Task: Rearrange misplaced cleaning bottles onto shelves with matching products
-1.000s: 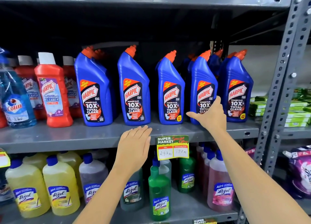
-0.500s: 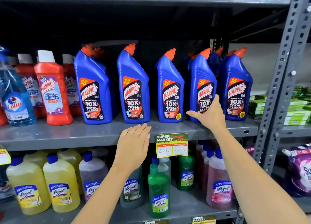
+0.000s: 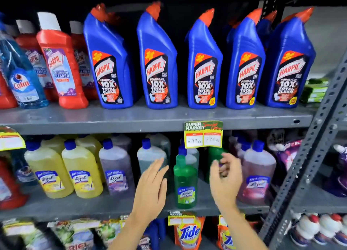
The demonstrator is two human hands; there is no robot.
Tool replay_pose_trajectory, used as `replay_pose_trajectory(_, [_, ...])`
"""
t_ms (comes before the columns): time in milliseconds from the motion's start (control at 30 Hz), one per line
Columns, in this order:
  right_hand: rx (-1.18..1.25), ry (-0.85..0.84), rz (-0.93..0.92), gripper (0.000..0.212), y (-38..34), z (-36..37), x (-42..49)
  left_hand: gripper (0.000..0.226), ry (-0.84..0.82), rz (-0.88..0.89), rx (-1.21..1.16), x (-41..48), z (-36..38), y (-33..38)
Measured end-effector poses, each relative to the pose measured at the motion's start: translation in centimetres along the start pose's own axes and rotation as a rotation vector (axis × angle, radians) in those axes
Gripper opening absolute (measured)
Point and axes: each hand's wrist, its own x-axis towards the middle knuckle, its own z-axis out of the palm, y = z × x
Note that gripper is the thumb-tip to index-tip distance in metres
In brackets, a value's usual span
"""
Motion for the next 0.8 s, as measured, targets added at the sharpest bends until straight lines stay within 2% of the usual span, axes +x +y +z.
replay_pose_trajectory(67, [-0.142,-0.218,0.119,0.047,2.4,0.9,-3.1,0.043,-0.149,-0.082,0.048,-3.8,2.9,-2.1])
replay_pose_trajectory(167, [-0.281,-0.545,0.306,0.095,4.6,2.1,-6.1,0.059,-0.474,-0.165,0.156,-8.6,6.3,-4.9])
replay_pose_trajectory(233, [-0.305,-0.642,0.412,0.114,5.3,3.0,-7.5,0.069,-0.634,-0.196,0.219,-10.8,7.6,-6.3])
replay_pose_trajectory(333, [-0.334,-0.597,0.482,0.115,5.9,4.2,-8.9,0.073,-0.715,-0.214,0.253,-12.3,8.3,-7.2])
replay_pose_trajectory(533, [-0.390,-0.510,0.509,0.101,6.1,5.3,-9.3,0.069,-0.699,-0.185,0.283,-13.0,8.8,-7.8])
replay_pose_trajectory(800, [-0.440,-0.446,0.520,0.110,8.0,1.9,-6.4,0.068,-0.691,-0.182,0.267,-13.0,8.5,-7.6])
